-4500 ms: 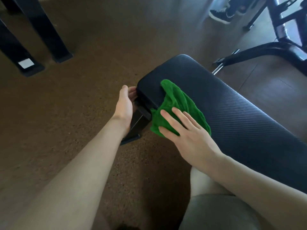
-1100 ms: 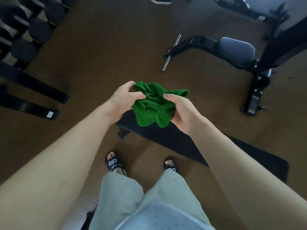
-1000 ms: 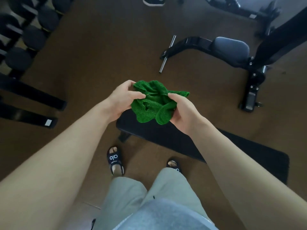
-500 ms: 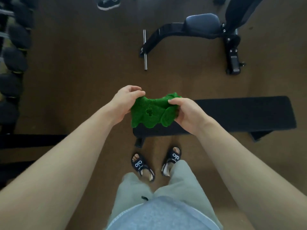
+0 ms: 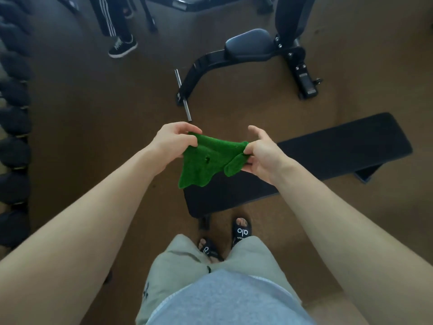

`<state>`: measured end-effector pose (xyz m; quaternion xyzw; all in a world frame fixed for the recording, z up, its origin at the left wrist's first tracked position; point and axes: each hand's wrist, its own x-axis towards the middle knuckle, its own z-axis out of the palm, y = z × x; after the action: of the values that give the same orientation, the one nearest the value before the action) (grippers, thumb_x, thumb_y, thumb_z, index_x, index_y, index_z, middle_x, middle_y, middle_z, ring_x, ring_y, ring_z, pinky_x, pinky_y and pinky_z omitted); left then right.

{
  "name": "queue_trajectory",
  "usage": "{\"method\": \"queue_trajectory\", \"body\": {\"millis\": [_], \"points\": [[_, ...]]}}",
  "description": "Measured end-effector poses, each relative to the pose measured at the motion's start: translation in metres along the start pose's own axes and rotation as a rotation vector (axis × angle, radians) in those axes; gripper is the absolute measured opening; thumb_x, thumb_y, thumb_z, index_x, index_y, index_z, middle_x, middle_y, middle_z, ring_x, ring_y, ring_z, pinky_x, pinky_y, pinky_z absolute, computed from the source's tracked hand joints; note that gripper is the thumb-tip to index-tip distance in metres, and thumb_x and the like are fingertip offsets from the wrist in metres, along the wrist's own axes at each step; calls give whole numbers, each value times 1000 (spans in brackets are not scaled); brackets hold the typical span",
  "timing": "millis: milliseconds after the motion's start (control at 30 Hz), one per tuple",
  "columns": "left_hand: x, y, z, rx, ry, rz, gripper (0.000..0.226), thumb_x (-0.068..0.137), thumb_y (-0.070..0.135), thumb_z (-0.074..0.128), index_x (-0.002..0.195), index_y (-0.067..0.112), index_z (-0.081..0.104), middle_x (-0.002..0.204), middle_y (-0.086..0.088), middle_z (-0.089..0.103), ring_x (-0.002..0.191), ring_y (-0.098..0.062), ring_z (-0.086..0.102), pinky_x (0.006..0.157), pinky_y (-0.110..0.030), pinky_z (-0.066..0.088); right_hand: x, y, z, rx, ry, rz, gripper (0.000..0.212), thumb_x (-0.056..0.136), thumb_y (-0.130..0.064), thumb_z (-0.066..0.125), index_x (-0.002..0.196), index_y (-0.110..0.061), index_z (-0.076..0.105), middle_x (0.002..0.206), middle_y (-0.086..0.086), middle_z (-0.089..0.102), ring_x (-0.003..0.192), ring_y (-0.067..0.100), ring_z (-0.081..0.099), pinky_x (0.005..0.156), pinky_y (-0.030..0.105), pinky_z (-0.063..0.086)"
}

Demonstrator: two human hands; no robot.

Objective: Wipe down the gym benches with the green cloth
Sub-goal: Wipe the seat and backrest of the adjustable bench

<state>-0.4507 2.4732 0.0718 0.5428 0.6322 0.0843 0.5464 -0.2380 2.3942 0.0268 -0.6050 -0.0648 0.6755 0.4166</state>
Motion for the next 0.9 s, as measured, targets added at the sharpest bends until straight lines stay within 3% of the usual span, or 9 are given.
{"method": "queue_trajectory", "body": {"millis": [100, 233, 367, 533, 600, 667, 767, 833, 900], "points": [[16, 11, -2, 175, -25, 20, 38, 76, 12, 76, 110, 30, 72, 116, -3, 66, 107, -21, 67, 94, -43, 59, 7, -12, 0, -106, 12, -81, 81, 89, 19, 30, 148, -36, 42, 136, 19, 50, 113, 38, 67, 83, 49, 63], [44, 20, -12, 430, -41, 109, 43, 77, 9, 78, 115, 25, 66, 112, -1, 58, 92, -15, 60, 65, -26, 49, 20, -23, 15, -295, 71, -118, 71, 84, 17, 34, 128, -32, 60, 134, 13, 54, 113, 31, 66, 86, 43, 62], [88, 20, -34, 538, -7, 257, 33, 82, 4, 73, 108, 23, 63, 107, 0, 56, 84, -13, 57, 55, -21, 43, 50, -22, 40, -363, 154, -174, 57, 77, 12, 47, 113, -24, 70, 125, 9, 63, 115, 30, 65, 94, 42, 59], [146, 4, -80, 705, -41, 502, 19, 90, 5, 65, 102, 19, 60, 104, -3, 52, 92, -23, 55, 72, -35, 50, 91, -7, 107, -440, 408, -228, 46, 72, 6, 75, 111, -19, 71, 111, 5, 67, 107, 25, 65, 88, 33, 56], [166, -1, -105, 781, -98, 580, 16, 93, 10, 66, 104, 20, 59, 107, -2, 47, 89, -22, 54, 72, -36, 49, 104, -1, 143, -578, 490, -228, 46, 75, -3, 80, 116, -20, 68, 112, 1, 65, 102, 21, 63, 77, 24, 53], [183, -1, -131, 861, -148, 643, 15, 94, 19, 68, 106, 21, 59, 112, -1, 43, 89, -20, 53, 69, -35, 47, 114, -1, 174, -697, 560, -245, 39, 80, -5, 78, 115, -19, 67, 110, 2, 64, 94, 19, 63, 69, 24, 54], [201, 13, -166, 921, -245, 746, 15, 94, 27, 69, 103, 21, 59, 115, 2, 46, 98, -17, 50, 73, -35, 46, 119, -8, 204, -833, 667, -296, 15, 86, -9, 71, 99, -17, 67, 105, 9, 63, 85, 23, 62, 68, 37, 54], [210, 26, -186, 946, -319, 773, 14, 96, 30, 68, 100, 24, 56, 109, 4, 53, 93, -18, 55, 74, -36, 48, 116, -17, 215, -859, 701, -319, 8, 89, -14, 71, 94, -14, 65, 108, 8, 52, 86, 22, 55, 69, 31, 46], [217, 38, -202, 955, -374, 751, 14, 98, 32, 65, 99, 25, 54, 96, 3, 61, 79, -19, 61, 66, -37, 50, 109, -28, 220, -816, 670, -330, 14, 89, -20, 75, 90, -13, 63, 109, 4, 45, 82, 13, 50, 66, 24, 41]]}}
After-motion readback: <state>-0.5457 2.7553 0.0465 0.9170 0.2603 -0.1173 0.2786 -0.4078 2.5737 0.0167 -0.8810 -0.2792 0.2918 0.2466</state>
